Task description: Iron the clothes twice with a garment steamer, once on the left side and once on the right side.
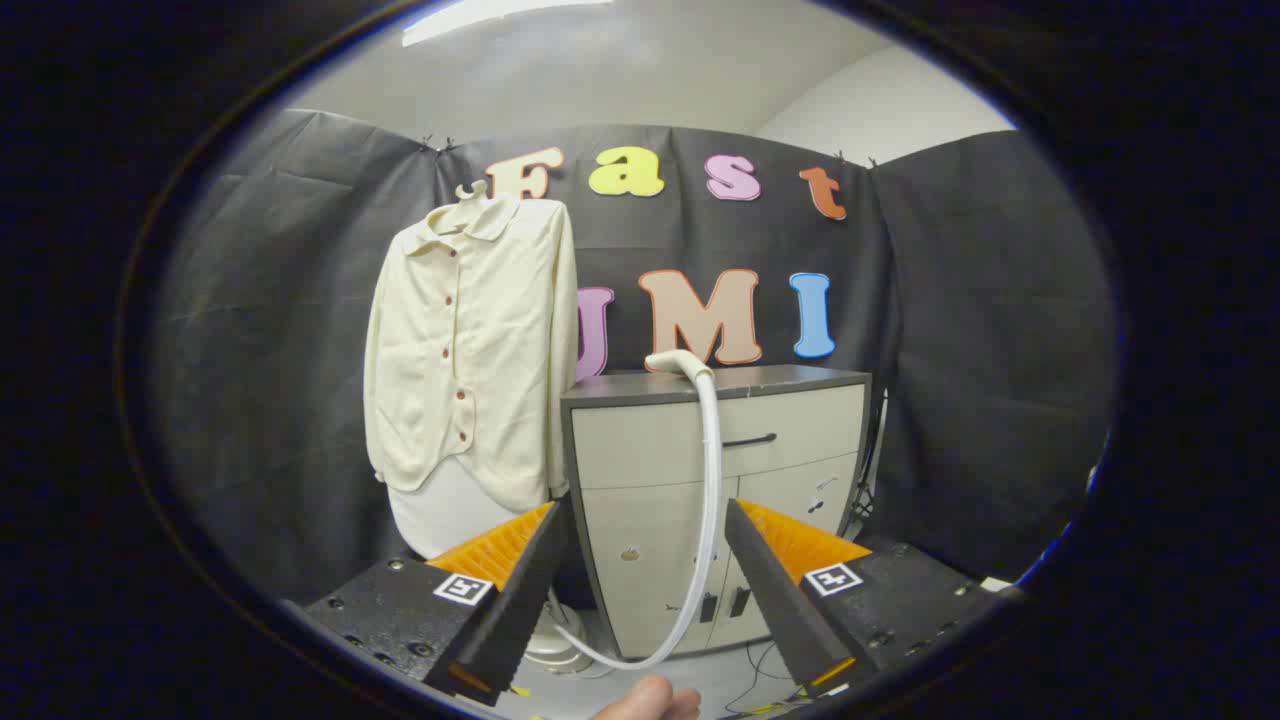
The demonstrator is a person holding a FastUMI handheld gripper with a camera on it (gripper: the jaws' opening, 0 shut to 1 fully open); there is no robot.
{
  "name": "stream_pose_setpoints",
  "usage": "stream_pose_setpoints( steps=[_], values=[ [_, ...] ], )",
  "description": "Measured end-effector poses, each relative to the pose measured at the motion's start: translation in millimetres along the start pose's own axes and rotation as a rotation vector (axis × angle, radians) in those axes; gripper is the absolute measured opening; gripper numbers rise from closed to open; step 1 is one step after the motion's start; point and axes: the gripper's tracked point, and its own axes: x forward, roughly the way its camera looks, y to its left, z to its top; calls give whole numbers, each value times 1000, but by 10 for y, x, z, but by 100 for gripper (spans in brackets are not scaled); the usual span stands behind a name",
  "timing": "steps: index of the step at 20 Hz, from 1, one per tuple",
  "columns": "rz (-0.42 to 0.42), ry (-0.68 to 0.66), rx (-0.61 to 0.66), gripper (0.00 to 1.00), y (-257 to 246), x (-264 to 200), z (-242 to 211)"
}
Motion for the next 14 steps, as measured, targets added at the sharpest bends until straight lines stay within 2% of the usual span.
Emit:
stream_pose_setpoints(
  steps=[7,14],
  values=[
    [-5,-22,2,97,23,115,189],
    [9,-7,-15,98,246,262,158]
  ],
)
